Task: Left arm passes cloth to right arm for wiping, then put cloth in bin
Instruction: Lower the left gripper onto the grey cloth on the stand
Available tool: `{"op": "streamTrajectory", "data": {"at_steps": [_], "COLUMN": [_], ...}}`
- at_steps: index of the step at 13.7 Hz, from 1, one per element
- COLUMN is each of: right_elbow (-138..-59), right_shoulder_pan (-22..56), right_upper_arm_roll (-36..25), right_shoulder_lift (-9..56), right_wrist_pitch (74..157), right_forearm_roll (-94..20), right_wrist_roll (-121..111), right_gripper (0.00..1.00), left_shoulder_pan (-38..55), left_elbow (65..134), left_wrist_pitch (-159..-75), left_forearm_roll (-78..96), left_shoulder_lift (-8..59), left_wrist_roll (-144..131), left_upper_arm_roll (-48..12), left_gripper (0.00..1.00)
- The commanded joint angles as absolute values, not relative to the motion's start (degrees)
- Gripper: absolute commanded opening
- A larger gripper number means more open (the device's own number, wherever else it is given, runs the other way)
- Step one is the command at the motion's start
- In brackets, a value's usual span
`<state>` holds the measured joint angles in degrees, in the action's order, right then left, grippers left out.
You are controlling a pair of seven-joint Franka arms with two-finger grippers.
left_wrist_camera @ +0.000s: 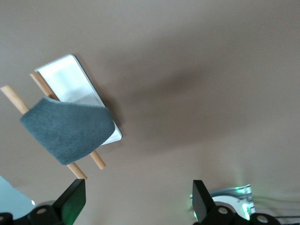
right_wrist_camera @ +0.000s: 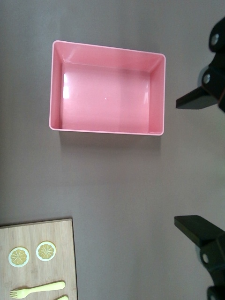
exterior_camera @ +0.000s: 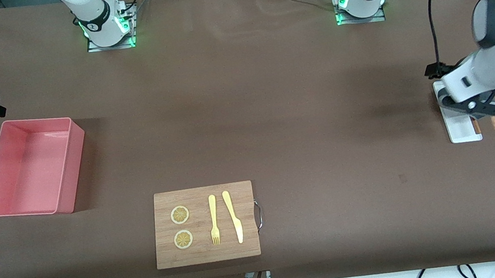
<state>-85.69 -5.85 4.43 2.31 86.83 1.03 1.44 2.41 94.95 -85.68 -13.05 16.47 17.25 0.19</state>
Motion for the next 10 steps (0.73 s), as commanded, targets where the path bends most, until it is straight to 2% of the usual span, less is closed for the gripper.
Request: {"op": "streamTrajectory", "data": {"at_steps": [1,5,10], "right_elbow": [-84.55,-84.55,-84.55], "right_shoulder_pan": [-5.80,-5.80,-5.36], "right_upper_arm_roll": [4.57,4.57,4.75], "right_shoulder_lift": [2.72,2.72,2.72], "right_wrist_pitch": [86.48,86.48,86.48], "right_forearm_roll": [1.41,1.41,1.32], "right_wrist_roll": [0.88,0.88,1.05], "right_gripper": [1.00,1.00,1.00], "left_shoulder_pan": [3.69,5.35,1.41], "left_elbow": [92.81,92.90,93.25], "left_wrist_pitch": [-84.11,-87.36,-98.43], "left_forearm_roll": [-19.49,-28.27,-28.66], "left_shoulder_lift": [24.67,31.71,35.50], "left_wrist_roll": [18.81,23.19,34.19], "left_upper_arm_roll": [0.26,0.26,0.35], "left_gripper": [1.00,1.00,1.00]}}
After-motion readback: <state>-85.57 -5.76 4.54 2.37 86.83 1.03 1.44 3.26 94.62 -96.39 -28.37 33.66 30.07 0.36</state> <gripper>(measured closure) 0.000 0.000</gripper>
